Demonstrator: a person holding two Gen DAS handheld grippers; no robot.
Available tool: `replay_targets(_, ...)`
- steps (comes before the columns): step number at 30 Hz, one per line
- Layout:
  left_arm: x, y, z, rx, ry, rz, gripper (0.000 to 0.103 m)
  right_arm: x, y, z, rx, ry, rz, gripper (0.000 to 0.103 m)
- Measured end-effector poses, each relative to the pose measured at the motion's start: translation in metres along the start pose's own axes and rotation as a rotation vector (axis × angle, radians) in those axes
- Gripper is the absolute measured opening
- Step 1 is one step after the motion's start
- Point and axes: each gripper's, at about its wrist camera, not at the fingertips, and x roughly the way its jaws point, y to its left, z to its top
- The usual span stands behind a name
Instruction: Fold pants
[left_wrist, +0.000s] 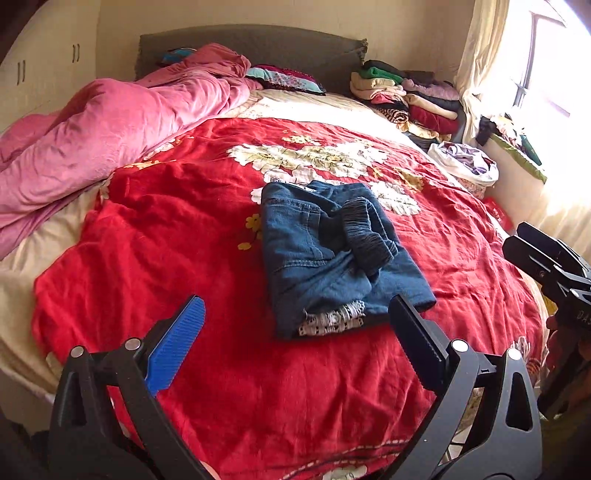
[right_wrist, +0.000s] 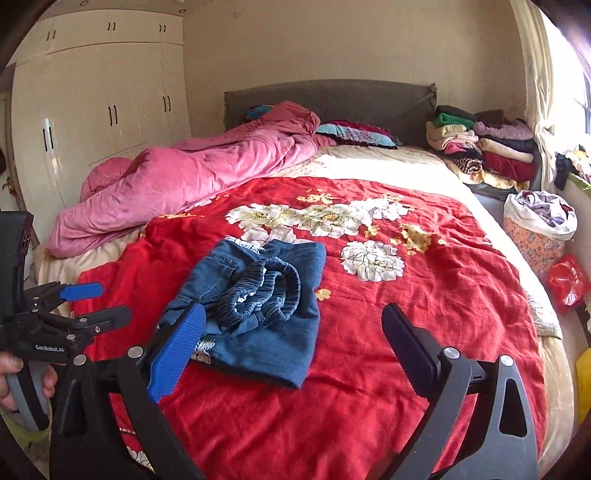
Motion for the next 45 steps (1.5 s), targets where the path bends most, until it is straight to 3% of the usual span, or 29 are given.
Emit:
replay_targets(6, -0.010, -0.004, -0.018, 0.000, 0.010, 0.003, 0.093, -0.014, 0.004, -0.011, 0.010, 0.003, 0.003, 0.096)
replay_targets(17, 0.012, 0.003, -0.046, -0.010, 0.096, 0.031, 0.093, 0.012, 0.002, -0.063, 0.072, 0.139, -0.024, 0.096)
replay_targets(45, 0.010, 0.005, -0.043, -0.012, 0.091, 0.045, 0.093, 0.007, 0.007, -0.057, 0.058, 0.134, -0.029, 0.096)
